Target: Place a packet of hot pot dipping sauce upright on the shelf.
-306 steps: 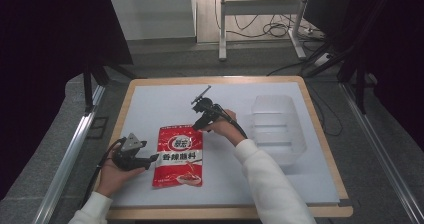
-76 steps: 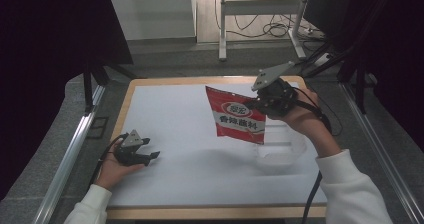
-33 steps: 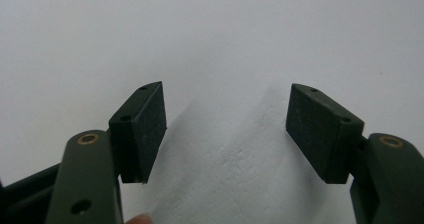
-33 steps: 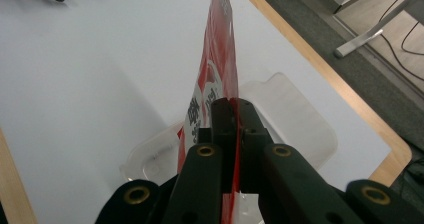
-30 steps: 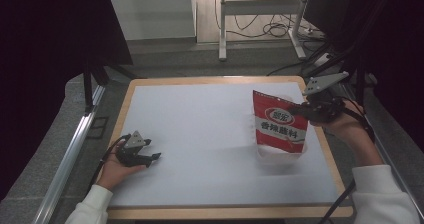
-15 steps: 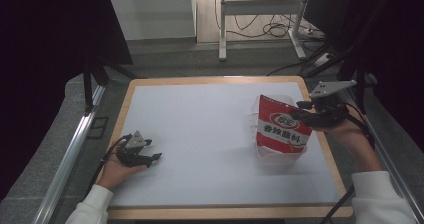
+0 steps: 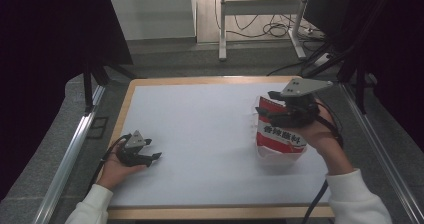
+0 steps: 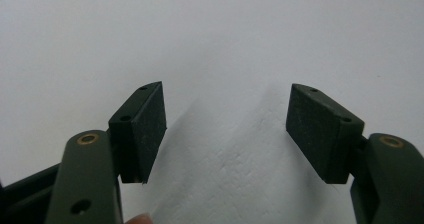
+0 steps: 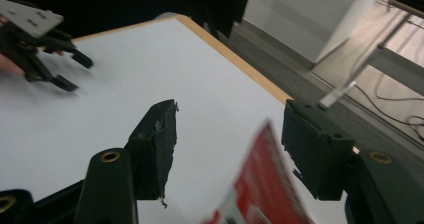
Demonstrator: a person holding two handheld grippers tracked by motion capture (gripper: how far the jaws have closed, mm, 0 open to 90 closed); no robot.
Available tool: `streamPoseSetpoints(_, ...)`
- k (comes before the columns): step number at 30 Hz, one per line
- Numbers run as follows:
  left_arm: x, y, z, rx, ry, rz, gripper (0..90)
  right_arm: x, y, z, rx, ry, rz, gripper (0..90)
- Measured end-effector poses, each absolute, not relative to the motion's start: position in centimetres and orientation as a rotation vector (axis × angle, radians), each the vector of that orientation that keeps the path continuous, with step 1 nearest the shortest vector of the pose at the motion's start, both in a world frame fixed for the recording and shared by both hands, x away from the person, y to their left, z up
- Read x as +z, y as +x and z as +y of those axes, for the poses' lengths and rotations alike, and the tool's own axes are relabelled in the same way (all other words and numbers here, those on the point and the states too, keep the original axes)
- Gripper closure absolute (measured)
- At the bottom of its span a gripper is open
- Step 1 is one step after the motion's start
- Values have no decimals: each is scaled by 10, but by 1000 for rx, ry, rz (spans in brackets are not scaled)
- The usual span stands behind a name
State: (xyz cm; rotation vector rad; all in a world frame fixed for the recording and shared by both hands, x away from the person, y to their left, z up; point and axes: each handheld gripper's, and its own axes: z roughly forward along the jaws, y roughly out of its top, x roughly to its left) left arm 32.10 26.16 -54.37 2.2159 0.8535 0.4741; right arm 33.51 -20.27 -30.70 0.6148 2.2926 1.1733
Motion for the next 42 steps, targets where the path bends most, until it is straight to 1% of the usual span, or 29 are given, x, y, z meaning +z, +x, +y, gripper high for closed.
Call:
streamPoseSetpoints(1, -544, 321, 261, 472, 2216, 852, 319, -311, 334, -190, 1191, 595, 2310, 377)
streamPoseSetpoints(2, -544, 321, 261, 473, 2217, 852, 319, -311, 334, -190, 1191, 595, 2310, 377)
streamPoseSetpoints(5, -543, 321, 261, 476, 2219, 852, 319, -321, 330, -166, 1220, 562, 2337, 366)
streamPoseSetpoints(8, -543, 321, 261, 475, 2215, 852, 319, -328, 329, -155, 1238, 543, 2355, 365)
streamPoseSetpoints(12, -544, 320, 260, 476, 2221, 849, 319, -350, 328, -132, 1271, 517, 2420, 365)
streamPoseSetpoints(13, -544, 320, 260, 476, 2221, 849, 318, -350, 328, -132, 1271, 517, 2420, 365)
streamPoseSetpoints(15, -543, 320, 260, 478, 2220, 849, 318, -366, 328, -119, 1285, 510, 2452, 361)
streamPoseSetpoints(17, -543, 319, 260, 479, 2214, 850, 318, -371, 328, -115, 1289, 512, 2461, 361)
streamPoseSetpoints(21, -542, 319, 262, 481, 2209, 860, 318, -404, 332, -95, 1307, 543, 2524, 359)
streamPoseSetpoints(22, -542, 319, 262, 481, 2209, 860, 318, -404, 332, -95, 1307, 543, 2524, 359)
streamPoseSetpoints(23, -542, 318, 262, 482, 2207, 861, 318, -422, 334, -88, 1300, 565, 2553, 354)
streamPoseSetpoints(24, -542, 318, 262, 482, 2207, 861, 318, -422, 334, -88, 1300, 565, 2553, 354)
streamPoseSetpoints(28, -543, 319, 261, 487, 2212, 857, 318, -452, 342, -78, 1217, 620, 2630, 346)
streamPoseSetpoints(31, -542, 319, 262, 488, 2207, 858, 317, -458, 345, -75, 1220, 649, 2633, 346)
streamPoseSetpoints(42, -543, 319, 262, 486, 2205, 852, 318, -463, 345, -79, 1211, 685, 2620, 335)
